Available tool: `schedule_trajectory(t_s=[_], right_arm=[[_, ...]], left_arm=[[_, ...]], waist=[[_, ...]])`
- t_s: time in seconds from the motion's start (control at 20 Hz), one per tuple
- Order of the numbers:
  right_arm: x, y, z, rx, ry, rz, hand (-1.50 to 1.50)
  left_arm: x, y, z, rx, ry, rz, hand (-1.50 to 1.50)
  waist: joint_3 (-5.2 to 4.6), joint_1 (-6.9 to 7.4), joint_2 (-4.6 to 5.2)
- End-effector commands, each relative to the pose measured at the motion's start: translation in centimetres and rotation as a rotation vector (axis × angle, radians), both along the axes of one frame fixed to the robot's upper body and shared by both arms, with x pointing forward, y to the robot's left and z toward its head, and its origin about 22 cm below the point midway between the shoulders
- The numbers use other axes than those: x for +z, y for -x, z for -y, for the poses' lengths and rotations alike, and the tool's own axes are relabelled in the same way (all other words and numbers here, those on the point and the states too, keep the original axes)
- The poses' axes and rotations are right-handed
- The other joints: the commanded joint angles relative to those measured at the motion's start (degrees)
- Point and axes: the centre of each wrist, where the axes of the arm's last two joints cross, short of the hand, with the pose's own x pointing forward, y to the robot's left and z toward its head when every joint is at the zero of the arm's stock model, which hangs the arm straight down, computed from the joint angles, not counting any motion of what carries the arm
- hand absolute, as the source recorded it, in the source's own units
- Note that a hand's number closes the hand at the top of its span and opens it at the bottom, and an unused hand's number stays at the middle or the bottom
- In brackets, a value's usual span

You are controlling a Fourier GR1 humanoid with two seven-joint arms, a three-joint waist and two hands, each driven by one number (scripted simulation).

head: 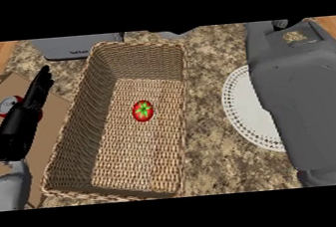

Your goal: Pick the tomato from the placemat and place it in the basket

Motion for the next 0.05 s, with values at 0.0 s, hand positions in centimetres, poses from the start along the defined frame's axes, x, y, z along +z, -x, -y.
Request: schedule_trajectory(t_s=[0.0], right_arm=[[-1.03,0.6,6.4,-0.13,-0.102,0.029,-1.5]], left_arm=[[0.69,-0.34,-0.98,0.012,-0.001,0.011,0.0]], waist=[[0.04,-0.69,-0.06]])
